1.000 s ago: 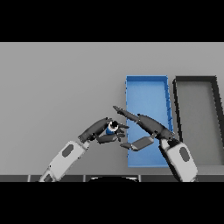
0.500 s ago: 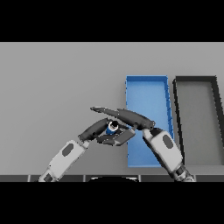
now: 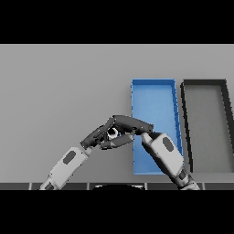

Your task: Pick up the blue pipe and place it into the blue bin.

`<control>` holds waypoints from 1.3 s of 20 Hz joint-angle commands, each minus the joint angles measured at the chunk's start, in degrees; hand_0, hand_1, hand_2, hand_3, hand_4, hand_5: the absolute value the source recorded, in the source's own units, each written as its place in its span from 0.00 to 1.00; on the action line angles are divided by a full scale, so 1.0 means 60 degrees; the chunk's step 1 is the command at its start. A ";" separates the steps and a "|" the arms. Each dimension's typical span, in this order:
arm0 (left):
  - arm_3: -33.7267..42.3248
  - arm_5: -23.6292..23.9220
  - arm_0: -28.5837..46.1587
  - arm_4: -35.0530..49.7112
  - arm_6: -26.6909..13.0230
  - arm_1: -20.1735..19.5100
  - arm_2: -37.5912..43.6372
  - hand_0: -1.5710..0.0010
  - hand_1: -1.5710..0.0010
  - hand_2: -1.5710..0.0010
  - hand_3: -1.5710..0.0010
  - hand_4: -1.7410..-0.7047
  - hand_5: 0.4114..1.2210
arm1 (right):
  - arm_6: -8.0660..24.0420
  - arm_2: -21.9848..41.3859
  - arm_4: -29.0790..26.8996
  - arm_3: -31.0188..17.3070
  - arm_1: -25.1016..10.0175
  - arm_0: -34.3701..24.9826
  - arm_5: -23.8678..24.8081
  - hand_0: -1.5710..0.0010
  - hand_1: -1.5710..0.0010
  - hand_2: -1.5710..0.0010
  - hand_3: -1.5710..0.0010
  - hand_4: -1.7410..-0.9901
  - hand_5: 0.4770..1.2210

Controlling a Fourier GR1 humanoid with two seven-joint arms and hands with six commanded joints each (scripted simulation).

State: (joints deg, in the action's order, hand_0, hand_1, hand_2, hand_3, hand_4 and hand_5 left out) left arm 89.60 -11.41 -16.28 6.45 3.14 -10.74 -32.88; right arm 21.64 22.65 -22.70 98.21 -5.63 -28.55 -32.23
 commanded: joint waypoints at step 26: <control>-0.0273 -0.0432 -0.0334 -0.0967 -0.0481 -0.0533 -0.0097 0.98 0.98 0.99 0.98 0.82 0.20 | -0.0788 -0.0145 0.0722 0.0273 0.0408 -0.0033 -0.0091 0.00 0.00 0.00 0.00 0.34 1.00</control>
State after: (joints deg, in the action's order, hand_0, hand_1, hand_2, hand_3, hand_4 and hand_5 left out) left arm 87.95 -14.01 -18.28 0.65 0.24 -13.93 -33.47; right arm 16.76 21.78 -18.39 99.85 -3.18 -28.75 -32.85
